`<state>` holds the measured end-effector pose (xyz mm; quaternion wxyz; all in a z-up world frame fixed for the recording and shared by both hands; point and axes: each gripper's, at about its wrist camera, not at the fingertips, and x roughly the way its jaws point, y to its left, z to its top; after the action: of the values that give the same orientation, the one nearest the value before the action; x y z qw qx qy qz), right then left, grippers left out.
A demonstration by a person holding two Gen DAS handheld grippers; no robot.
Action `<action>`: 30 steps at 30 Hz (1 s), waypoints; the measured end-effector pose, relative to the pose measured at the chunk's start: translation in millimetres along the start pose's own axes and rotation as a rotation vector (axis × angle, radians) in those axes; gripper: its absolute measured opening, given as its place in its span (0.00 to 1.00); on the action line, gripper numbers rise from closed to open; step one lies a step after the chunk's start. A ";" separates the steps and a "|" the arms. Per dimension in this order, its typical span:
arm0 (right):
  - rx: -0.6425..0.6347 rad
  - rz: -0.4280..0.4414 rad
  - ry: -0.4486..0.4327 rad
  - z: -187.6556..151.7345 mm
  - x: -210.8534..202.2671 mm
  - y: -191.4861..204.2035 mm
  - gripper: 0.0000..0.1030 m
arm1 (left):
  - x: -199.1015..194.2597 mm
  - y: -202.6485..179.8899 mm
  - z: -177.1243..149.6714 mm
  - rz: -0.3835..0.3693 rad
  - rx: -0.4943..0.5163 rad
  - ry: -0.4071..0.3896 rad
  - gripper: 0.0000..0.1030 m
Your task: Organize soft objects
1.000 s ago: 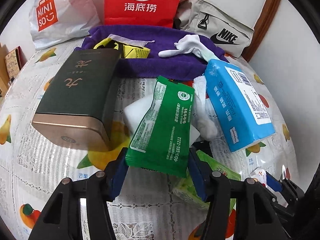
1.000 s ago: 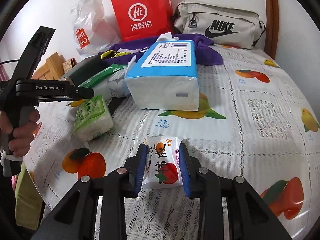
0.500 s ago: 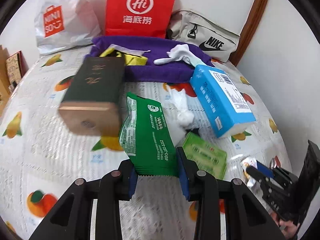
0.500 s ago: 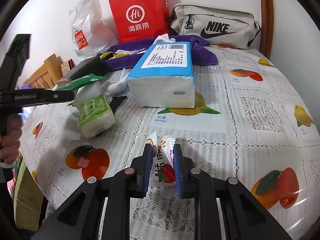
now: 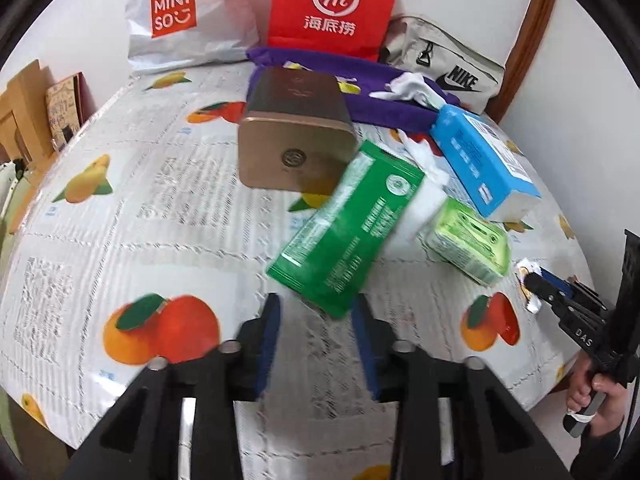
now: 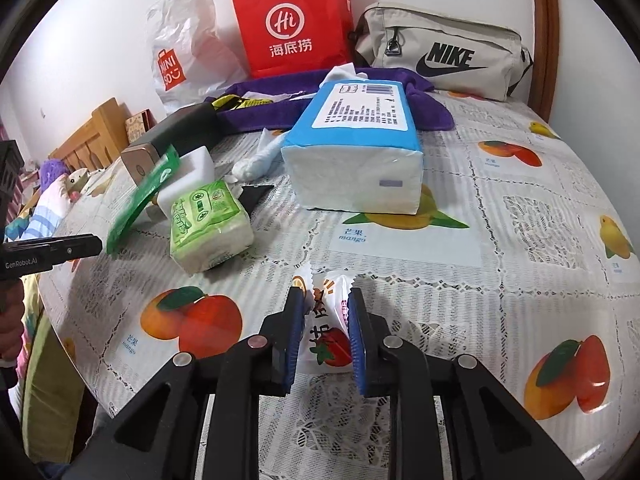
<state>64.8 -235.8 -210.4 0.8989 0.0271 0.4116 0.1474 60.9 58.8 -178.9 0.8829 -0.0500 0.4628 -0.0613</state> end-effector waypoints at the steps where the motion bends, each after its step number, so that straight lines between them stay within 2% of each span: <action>1: -0.001 0.001 0.002 0.1 0.4 0.1 0.22 | -0.2 0.2 2.4 -0.002 0.003 -0.012 0.52; 2: -0.002 0.003 0.003 0.5 0.6 -0.4 0.23 | 0.3 -0.1 5.2 -0.003 0.008 -0.025 0.57; 5: 0.000 0.012 0.011 1.5 2.8 -1.4 0.25 | 6.7 -7.5 17.6 -0.008 0.058 -0.045 0.59; 10: -0.025 0.025 0.025 3.0 6.5 0.5 0.33 | 28.7 -28.1 34.7 -0.020 0.165 -0.040 0.59; 15: -0.073 -0.003 0.017 2.5 8.9 7.1 0.32 | 47.9 -37.7 43.1 0.000 0.213 -0.031 0.60; 17: -0.077 -0.006 0.015 3.2 9.4 6.8 0.30 | 53.1 -35.6 43.8 -0.002 0.203 -0.019 0.45; 18: -0.075 -0.003 0.014 3.7 9.5 6.0 0.29 | 52.5 -33.7 43.3 -0.012 0.194 -0.028 0.44; 19: -0.070 0.000 0.013 3.9 9.4 5.3 0.28 | 50.7 -31.4 42.4 -0.030 0.184 -0.039 0.34; 23: -0.052 0.016 0.018 9.0 9.1 0.9 0.23 | 42.1 -21.7 40.1 -0.093 0.123 -0.034 0.29; 26: -0.044 0.029 0.017 14.9 8.0 -0.2 0.19 | 35.5 -19.6 36.2 -0.092 0.105 -0.029 0.29; 27: -0.042 0.029 0.016 16.8 8.1 -0.3 0.13 | 33.0 -19.0 35.0 -0.095 0.098 -0.029 0.28; 30: -0.047 0.039 0.020 21.5 9.7 0.3 0.11 | 26.6 -17.2 32.5 -0.095 0.082 -0.030 0.26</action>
<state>86.8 -231.1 -203.3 0.8922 0.0125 0.4163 0.1747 101.6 38.8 -179.5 0.8873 -0.0364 0.4435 -0.1214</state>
